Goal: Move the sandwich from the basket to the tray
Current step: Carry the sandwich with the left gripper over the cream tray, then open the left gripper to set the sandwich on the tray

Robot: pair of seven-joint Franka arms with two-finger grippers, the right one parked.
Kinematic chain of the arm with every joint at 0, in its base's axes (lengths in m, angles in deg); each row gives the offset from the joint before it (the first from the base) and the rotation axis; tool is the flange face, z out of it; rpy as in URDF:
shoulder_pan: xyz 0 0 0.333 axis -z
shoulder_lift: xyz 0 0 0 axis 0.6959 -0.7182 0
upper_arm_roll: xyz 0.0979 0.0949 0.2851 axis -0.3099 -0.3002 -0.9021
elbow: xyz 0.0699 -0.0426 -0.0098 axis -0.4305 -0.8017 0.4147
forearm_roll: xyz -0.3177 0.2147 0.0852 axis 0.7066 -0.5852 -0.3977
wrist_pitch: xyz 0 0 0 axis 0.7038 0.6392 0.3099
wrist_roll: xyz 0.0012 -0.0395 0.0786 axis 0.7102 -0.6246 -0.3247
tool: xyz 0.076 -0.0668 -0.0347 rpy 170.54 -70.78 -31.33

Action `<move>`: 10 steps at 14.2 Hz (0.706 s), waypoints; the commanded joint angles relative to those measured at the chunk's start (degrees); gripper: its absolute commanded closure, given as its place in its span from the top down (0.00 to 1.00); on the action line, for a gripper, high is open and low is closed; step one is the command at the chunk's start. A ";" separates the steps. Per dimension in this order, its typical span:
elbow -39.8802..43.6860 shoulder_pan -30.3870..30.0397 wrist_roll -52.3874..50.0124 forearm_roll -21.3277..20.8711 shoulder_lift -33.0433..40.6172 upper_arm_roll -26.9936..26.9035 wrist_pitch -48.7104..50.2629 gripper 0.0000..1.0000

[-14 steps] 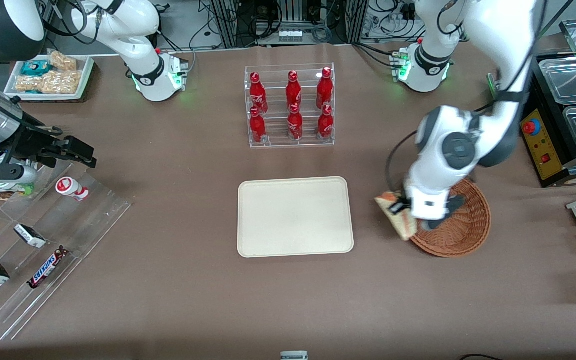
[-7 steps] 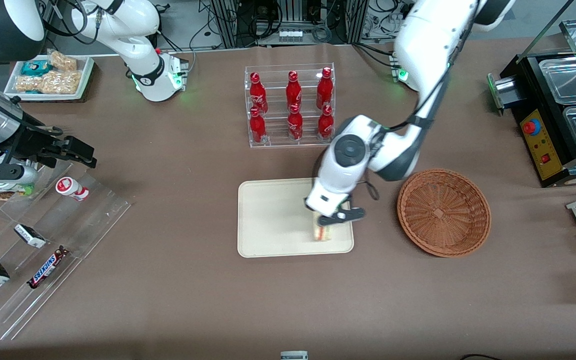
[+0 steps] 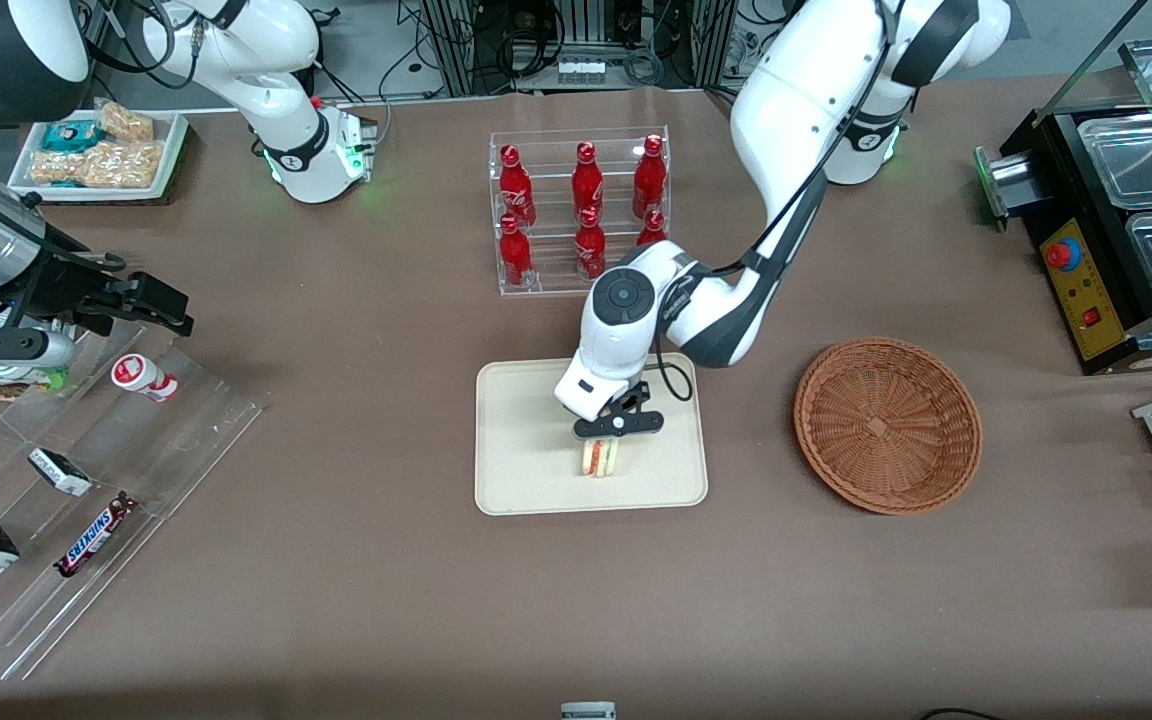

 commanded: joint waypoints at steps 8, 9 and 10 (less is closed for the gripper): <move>2.07 0.58 -2.29 -2.04 14.57 -3.64 18.54 1.00; 1.81 0.41 -2.20 -1.79 17.29 -4.70 21.80 1.00; 1.55 0.06 -2.20 -1.35 18.88 -6.37 25.49 1.00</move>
